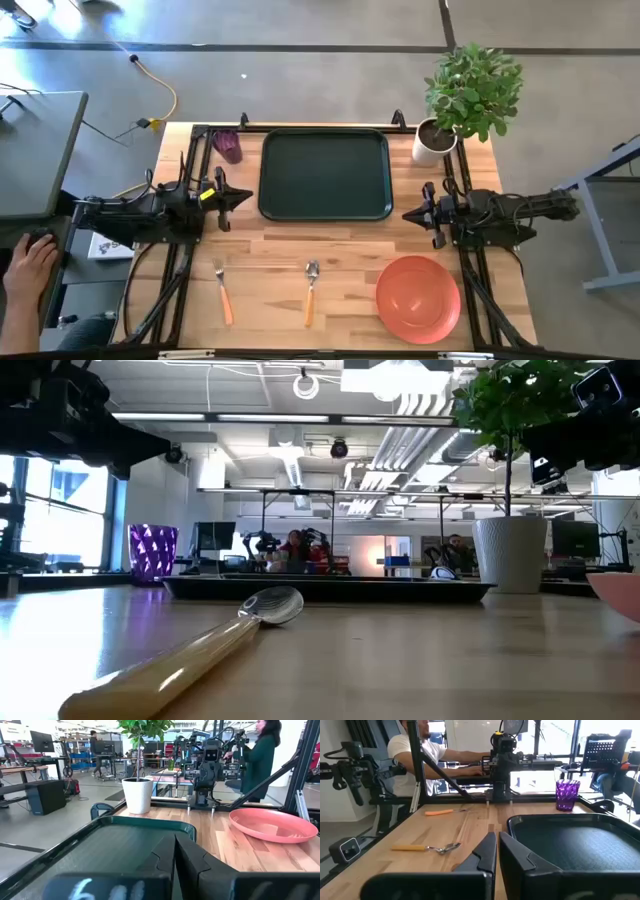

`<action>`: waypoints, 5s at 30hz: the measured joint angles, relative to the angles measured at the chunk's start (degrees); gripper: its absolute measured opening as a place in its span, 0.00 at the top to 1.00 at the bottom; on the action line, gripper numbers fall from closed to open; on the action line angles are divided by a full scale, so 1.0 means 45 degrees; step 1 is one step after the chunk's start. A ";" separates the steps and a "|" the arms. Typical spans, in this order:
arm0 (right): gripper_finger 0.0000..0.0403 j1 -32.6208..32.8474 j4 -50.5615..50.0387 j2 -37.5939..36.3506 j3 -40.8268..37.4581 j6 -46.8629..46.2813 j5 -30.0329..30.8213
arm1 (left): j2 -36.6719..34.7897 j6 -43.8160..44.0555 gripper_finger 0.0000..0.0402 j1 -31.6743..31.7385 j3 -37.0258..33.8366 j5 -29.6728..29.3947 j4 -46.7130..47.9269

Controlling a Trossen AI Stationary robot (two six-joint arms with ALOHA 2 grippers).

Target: Pick and place plate/cup/fork/spoon on tray

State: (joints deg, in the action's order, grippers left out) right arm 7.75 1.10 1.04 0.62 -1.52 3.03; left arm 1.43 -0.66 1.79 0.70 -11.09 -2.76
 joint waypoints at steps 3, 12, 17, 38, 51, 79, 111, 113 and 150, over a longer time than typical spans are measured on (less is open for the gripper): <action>0.97 0.0005 0.0004 0.0000 0.0000 0.0000 0.0000 | 0.0002 0.0001 0.99 0.0000 0.0001 0.0002 -0.0002; 0.97 0.0002 0.0003 0.0005 0.0000 0.0000 0.0000 | 0.0003 -0.0001 0.99 -0.0002 -0.0002 0.0002 -0.0003; 0.97 0.0005 0.0002 0.0000 0.0000 0.0000 0.0000 | 0.0002 0.0003 0.99 -0.0001 0.0001 0.0000 -0.0005; 0.97 0.0003 0.0000 0.0000 0.0000 0.0000 0.0000 | 0.0004 0.0000 0.99 -0.0001 -0.0002 0.0003 -0.0001; 0.97 0.0005 0.0000 0.0000 0.0000 0.0000 0.0000 | 0.0004 0.0001 0.99 -0.0002 -0.0003 0.0001 -0.0005; 0.97 0.0004 0.0005 0.0000 0.0000 0.0001 0.0000 | 0.0005 -0.0017 0.99 0.0017 0.0002 -0.0477 -0.0151; 0.97 -0.0303 0.1180 0.0005 -0.0005 0.4504 0.1539 | 0.0714 -0.1821 0.99 0.0017 0.0007 -0.3004 -0.2756; 0.97 -0.0306 0.1430 0.0000 -0.0005 0.2573 0.1513 | 0.0714 -0.2039 0.99 0.0017 0.0007 -0.3013 -0.3090; 0.97 -0.0738 0.0999 0.1616 -0.0015 -0.2131 0.9613 | 0.4429 -0.0783 0.99 0.3457 0.0002 -0.1846 -0.6561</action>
State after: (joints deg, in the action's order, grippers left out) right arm 4.43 5.60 8.31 0.56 -11.11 46.29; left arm 21.36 -4.18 17.35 0.71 -19.40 -32.29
